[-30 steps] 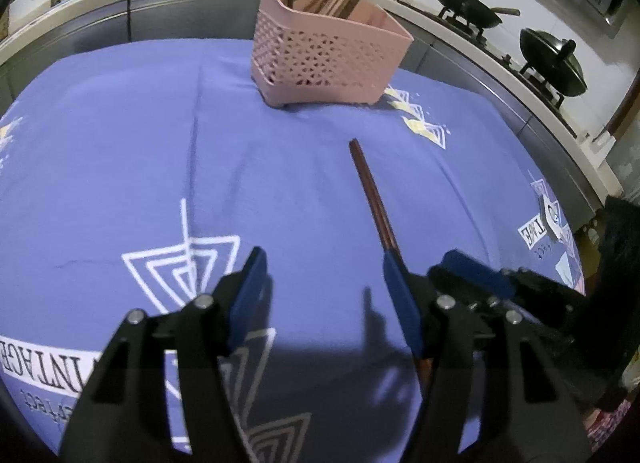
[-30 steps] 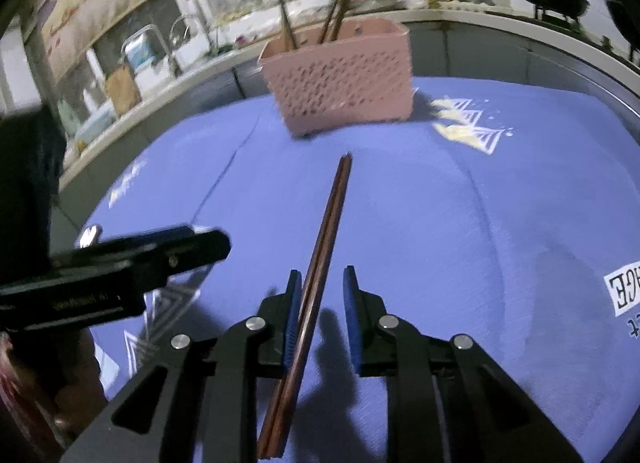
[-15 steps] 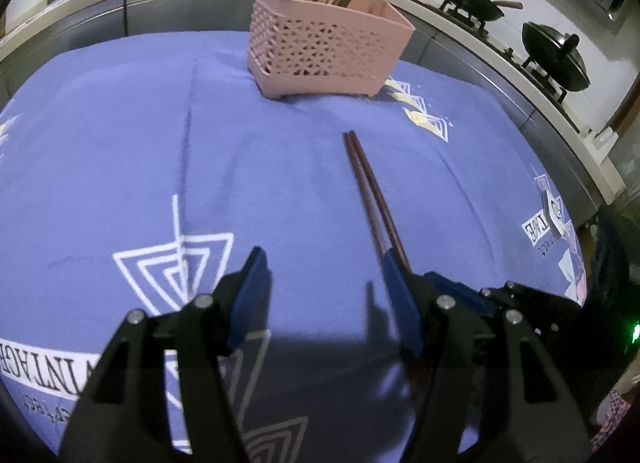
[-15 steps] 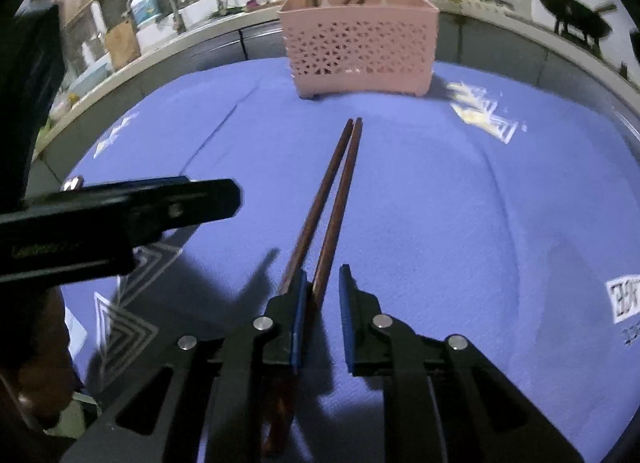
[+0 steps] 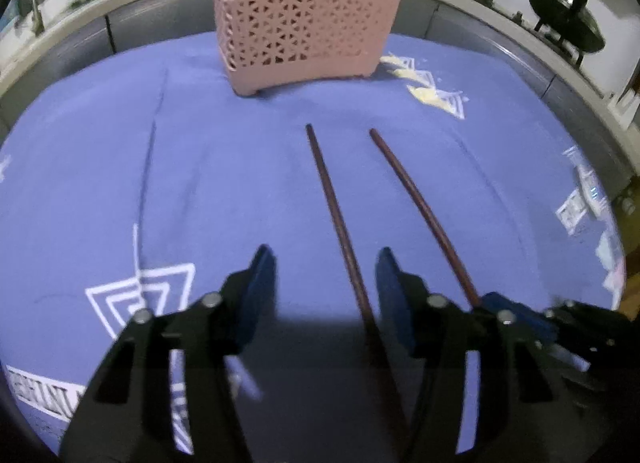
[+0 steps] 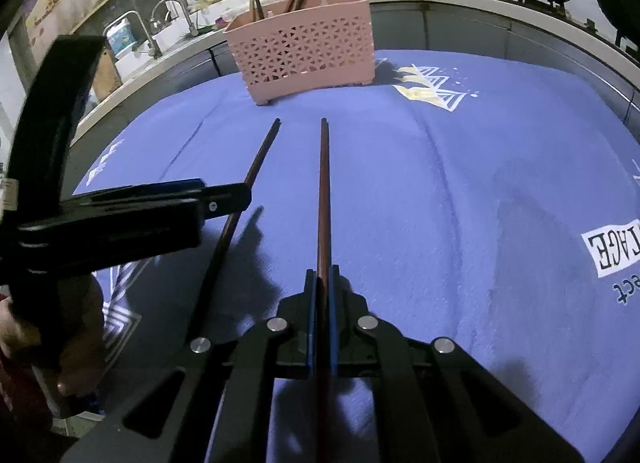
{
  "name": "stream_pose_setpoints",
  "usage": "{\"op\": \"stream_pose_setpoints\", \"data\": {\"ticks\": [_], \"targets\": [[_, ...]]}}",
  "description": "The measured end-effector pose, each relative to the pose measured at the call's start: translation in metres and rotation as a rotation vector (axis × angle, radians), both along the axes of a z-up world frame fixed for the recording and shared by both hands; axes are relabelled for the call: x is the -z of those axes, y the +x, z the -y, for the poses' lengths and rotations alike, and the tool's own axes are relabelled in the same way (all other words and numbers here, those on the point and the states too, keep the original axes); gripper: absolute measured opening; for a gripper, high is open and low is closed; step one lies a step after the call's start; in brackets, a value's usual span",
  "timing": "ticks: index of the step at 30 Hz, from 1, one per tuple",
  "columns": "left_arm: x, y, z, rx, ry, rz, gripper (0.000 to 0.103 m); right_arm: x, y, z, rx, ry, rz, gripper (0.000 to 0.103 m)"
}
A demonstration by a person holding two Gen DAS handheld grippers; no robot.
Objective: Organize utensils
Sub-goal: 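Lift the dark chopstick with the right gripper toward the pink caddy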
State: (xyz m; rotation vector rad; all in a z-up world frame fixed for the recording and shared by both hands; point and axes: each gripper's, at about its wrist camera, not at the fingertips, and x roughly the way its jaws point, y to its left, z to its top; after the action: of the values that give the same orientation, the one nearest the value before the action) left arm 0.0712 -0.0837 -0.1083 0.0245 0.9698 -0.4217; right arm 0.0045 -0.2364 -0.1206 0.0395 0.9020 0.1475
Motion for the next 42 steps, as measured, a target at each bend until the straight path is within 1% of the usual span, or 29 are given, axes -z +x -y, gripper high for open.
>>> {"op": "stream_pose_setpoints", "data": {"ticks": [1, 2, 3, 4, 6, 9, 11, 14, 15, 19, 23, 24, 25, 26, 27, 29, 30, 31, 33, 36, 38, 40, 42], "targets": [[0.000, 0.000, 0.001, 0.002, 0.017, 0.011, 0.036, 0.000, 0.000, 0.001, -0.002, 0.007, 0.001, 0.006], [0.001, 0.000, 0.001, 0.018, -0.003, 0.005, 0.021, 0.001, 0.000, 0.001, -0.003, 0.017, 0.000, 0.006], [0.001, 0.000, 0.001, 0.038, -0.034, -0.012, 0.014, 0.001, 0.000, 0.002, -0.003, 0.024, 0.000, 0.006], [0.000, 0.000, 0.002, 0.046, -0.036, -0.013, 0.005, 0.001, 0.001, 0.002, -0.004, 0.028, 0.001, 0.006], [-0.001, -0.002, 0.003, 0.052, -0.002, 0.007, 0.004, 0.002, 0.001, 0.003, -0.004, 0.033, 0.003, 0.006], [-0.001, -0.002, -0.006, 0.050, -0.025, -0.014, 0.002, 0.002, 0.000, 0.004, -0.005, 0.040, 0.000, 0.006], [-0.002, -0.004, -0.014, 0.041, -0.018, -0.015, 0.000, 0.002, -0.001, 0.004, -0.001, 0.047, -0.002, 0.006], [0.005, -0.003, -0.034, 0.025, -0.025, -0.049, 0.000, 0.002, 0.000, 0.003, 0.006, 0.044, -0.002, 0.006], [0.005, -0.003, -0.042, 0.023, -0.041, -0.051, 0.000, 0.002, 0.000, 0.002, 0.007, 0.043, -0.001, 0.006], [0.006, -0.008, -0.061, 0.010, -0.058, -0.061, 0.000, 0.002, 0.001, 0.000, 0.011, 0.038, 0.000, 0.006], [0.006, -0.005, -0.072, 0.005, -0.112, -0.110, 0.000, 0.002, 0.004, 0.004, 0.026, 0.083, -0.009, 0.007], [0.004, -0.001, -0.075, 0.004, -0.143, -0.129, 0.000, 0.002, 0.005, 0.006, 0.031, 0.100, -0.006, 0.007], [0.002, 0.000, -0.077, 0.008, -0.160, -0.133, 0.000, 0.002, 0.005, 0.006, 0.034, 0.115, -0.003, 0.008], [-0.003, 0.002, -0.077, 0.015, -0.177, -0.127, 0.002, 0.001, 0.006, 0.008, 0.036, 0.134, 0.001, 0.008], [-0.007, 0.003, -0.076, 0.019, -0.180, -0.118, 0.005, 0.000, 0.006, 0.008, 0.037, 0.145, 0.007, 0.011], [-0.017, 0.006, -0.071, 0.033, -0.174, -0.089, 0.018, -0.004, 0.006, 0.008, 0.039, 0.151, 0.026, 0.023], [-0.022, 0.009, -0.066, 0.045, -0.169, -0.074, 0.020, -0.005, 0.006, 0.008, 0.038, 0.152, 0.035, 0.038], [-0.024, 0.010, -0.063, 0.052, -0.165, -0.068, 0.024, -0.007, 0.006, 0.008, 0.038, 0.154, 0.043, 0.049], [-0.025, 0.018, -0.051, 0.068, -0.142, -0.060, 0.025, -0.010, 0.007, 0.009, 0.034, 0.144, 0.056, 0.050], [-0.022, 0.032, -0.037, 0.084, -0.119, -0.075, 0.025, -0.016, 0.014, 0.007, 0.014, 0.090, 0.063, 0.049], [-0.017, 0.045, -0.028, 0.082, -0.086, -0.086, 0.025, -0.020, 0.022, 0.007, 0.009, 0.062, 0.064, 0.048], [-0.011, 0.056, -0.022, 0.071, -0.060, -0.099, 0.025, -0.023, 0.035, 0.007, -0.010, 0.038, 0.061, 0.039], [-0.006, 0.069, -0.019, 0.057, -0.050, -0.125, 0.025, -0.025, 0.054, 0.009, -0.032, 0.031, 0.040, 0.034]]}}
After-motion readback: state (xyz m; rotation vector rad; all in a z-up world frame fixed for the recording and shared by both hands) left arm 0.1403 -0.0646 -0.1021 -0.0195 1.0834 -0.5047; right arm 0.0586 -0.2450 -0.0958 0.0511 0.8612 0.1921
